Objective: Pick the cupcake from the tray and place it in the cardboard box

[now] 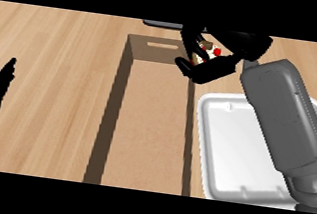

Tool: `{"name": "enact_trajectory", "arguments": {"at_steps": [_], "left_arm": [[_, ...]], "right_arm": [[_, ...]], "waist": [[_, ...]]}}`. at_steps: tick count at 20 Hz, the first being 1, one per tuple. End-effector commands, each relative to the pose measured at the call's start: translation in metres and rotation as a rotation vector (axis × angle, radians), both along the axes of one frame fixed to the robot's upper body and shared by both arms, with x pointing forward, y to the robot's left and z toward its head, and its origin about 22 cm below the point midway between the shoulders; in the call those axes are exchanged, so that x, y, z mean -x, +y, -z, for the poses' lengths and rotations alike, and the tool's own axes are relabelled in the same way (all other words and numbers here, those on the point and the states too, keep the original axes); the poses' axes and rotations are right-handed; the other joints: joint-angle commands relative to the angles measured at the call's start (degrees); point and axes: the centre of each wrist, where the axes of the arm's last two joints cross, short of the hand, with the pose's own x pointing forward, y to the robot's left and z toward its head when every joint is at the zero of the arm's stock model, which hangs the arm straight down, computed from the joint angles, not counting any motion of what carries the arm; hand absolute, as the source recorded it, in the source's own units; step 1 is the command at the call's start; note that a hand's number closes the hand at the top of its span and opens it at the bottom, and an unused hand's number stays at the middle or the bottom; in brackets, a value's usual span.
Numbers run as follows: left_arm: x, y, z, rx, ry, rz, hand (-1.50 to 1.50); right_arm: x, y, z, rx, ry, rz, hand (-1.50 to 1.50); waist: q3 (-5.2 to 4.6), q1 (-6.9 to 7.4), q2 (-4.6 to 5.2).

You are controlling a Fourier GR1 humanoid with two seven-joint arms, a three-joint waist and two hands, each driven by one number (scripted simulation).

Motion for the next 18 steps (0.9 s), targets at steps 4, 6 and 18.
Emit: {"name": "enact_trajectory", "arguments": {"at_steps": [4, 6, 18], "left_arm": [[0.003, -0.003, 0.002, 0.008, 0.003, 0.016, 0.00], [-0.006, -0.011, 0.005, -0.005, -0.008, 0.002, 0.00], [-0.019, -0.007, 0.002, 0.008, 0.005, 0.043, 0.00]], "right_arm": [[0.022, 0.075, 0.000, 0.025, 0.126, -0.019, 1.50], [0.026, 0.090, 0.014, 0.032, 0.140, -0.010, 1.50], [0.024, 0.142, 0.062, 0.159, 0.228, 0.161, -1.50]], "waist": [[0.01, 0.30, 0.15], [0.00, 0.50, 0.29], [-0.06, 3.31, 0.85]]}}
